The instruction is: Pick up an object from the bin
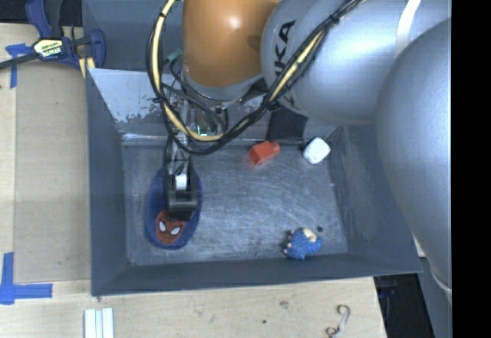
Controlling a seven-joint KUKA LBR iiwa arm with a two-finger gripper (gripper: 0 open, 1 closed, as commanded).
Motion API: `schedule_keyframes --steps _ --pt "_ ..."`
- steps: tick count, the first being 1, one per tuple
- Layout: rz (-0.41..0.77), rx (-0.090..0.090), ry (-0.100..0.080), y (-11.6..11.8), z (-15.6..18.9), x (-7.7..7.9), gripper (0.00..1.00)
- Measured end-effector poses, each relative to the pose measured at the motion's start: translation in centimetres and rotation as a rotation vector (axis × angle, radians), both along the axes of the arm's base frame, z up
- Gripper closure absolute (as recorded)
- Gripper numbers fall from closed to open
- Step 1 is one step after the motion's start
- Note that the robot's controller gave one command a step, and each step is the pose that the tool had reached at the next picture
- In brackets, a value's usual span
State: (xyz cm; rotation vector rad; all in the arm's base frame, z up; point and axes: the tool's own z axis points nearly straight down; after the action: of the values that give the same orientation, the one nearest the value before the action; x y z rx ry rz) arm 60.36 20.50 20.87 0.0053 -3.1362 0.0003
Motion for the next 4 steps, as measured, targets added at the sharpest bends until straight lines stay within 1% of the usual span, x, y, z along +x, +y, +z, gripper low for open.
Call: schedule_keyframes --steps 1,2,3,4 --pt "0.15 0.006 -0.03 -3.9 -7.1 -1.1 0.0" --pt "0.236 0.003 -0.014 -4.3 -8.4 -1.6 0.0" --pt "0.52 0.008 -0.032 -2.6 -13.1 1.0 0.0" --pt "0.516 0.007 -0.037 -2.7 -12.7 1.2 1.0"
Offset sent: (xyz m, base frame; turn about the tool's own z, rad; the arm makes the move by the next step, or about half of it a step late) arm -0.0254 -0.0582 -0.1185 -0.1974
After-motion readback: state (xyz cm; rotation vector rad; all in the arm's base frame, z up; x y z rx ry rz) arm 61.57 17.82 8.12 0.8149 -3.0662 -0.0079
